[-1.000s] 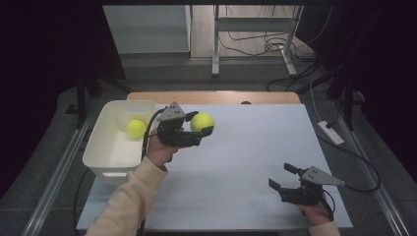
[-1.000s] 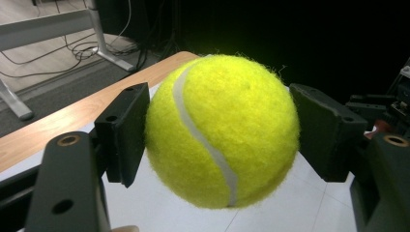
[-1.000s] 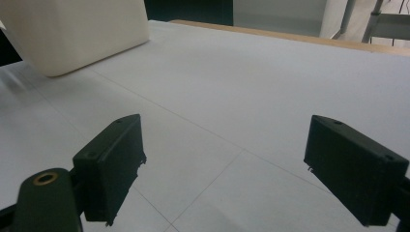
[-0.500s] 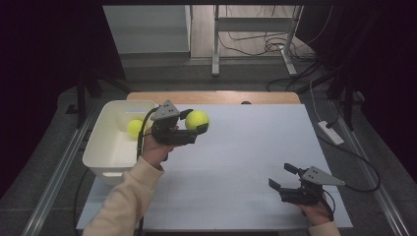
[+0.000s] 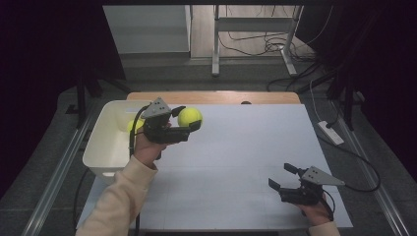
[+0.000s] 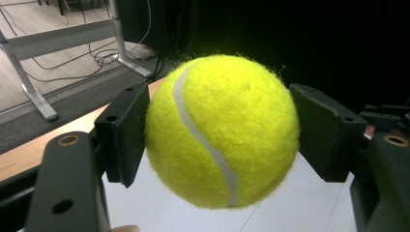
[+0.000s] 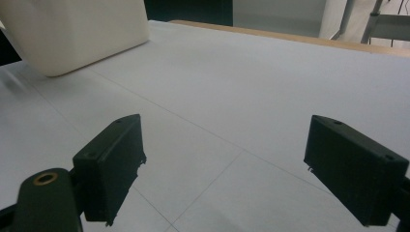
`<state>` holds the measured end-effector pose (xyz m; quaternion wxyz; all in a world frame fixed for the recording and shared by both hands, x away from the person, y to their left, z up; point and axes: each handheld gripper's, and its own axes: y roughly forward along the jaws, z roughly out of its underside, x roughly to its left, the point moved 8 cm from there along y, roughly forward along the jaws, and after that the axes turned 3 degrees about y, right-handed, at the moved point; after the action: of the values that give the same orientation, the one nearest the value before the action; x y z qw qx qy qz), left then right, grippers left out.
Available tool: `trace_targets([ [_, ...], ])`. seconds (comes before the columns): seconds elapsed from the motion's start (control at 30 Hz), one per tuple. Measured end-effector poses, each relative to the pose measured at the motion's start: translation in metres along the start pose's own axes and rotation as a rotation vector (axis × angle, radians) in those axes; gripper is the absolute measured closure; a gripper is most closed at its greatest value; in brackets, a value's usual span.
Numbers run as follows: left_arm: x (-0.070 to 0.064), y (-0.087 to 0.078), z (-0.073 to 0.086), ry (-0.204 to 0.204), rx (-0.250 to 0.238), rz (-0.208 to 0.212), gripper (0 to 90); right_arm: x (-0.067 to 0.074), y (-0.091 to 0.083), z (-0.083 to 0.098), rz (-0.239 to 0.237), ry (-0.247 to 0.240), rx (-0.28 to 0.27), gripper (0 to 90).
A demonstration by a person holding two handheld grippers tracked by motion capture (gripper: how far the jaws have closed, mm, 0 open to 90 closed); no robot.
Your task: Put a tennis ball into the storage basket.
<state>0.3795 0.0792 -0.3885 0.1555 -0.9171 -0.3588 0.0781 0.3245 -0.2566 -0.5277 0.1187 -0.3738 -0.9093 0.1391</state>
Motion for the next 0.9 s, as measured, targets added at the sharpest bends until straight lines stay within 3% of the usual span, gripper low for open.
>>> trace_targets([
  [0.9,0.024,-0.022,-0.007,-0.01,-0.002,-0.065,27.2,0.0,0.0,0.0,0.001,0.0,-0.001,13.9],
])
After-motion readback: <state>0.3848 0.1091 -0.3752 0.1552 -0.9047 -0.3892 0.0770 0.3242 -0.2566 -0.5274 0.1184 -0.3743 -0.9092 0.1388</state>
